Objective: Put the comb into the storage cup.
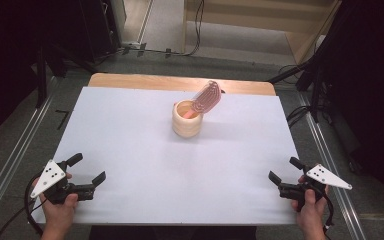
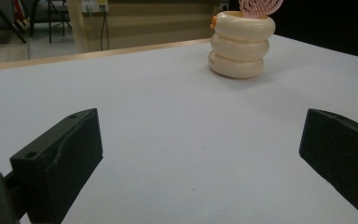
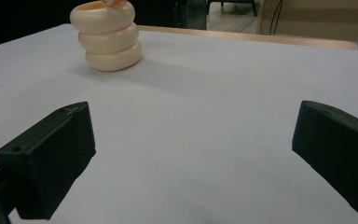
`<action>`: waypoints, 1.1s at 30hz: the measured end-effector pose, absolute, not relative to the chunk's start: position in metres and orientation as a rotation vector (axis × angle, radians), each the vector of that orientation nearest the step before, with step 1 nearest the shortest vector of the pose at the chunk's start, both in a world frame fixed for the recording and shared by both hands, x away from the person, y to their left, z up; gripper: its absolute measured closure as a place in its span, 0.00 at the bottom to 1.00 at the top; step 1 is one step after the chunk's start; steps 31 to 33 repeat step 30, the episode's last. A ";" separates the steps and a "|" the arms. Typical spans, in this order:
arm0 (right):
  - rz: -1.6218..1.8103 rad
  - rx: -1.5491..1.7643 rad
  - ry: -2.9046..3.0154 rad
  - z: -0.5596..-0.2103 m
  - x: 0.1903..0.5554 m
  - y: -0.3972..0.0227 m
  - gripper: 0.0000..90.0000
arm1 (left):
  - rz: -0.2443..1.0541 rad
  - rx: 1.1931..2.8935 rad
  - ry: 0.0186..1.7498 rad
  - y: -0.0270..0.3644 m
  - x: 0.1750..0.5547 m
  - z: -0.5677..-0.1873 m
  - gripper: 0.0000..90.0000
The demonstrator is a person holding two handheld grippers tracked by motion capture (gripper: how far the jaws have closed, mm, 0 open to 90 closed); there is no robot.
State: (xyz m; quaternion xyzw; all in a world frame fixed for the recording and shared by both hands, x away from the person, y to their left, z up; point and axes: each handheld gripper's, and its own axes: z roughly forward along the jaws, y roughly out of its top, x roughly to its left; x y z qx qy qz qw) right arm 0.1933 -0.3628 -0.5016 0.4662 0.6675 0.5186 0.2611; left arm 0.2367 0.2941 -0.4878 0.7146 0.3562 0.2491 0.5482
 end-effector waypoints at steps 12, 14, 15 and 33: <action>1.406 1.288 1.802 -0.511 0.188 -0.372 0.00 | 0.589 1.693 0.843 0.294 0.237 -0.488 0.00; 1.417 1.290 1.788 -0.514 0.188 -0.373 0.00 | 0.589 1.691 0.843 0.294 0.237 -0.488 0.00; 1.422 1.300 1.781 -0.516 0.188 -0.373 0.00 | 0.588 1.692 0.844 0.294 0.237 -0.488 0.00; 1.410 1.279 1.791 -0.519 0.189 -0.370 0.00 | 0.594 1.697 0.844 0.294 0.237 -0.488 0.00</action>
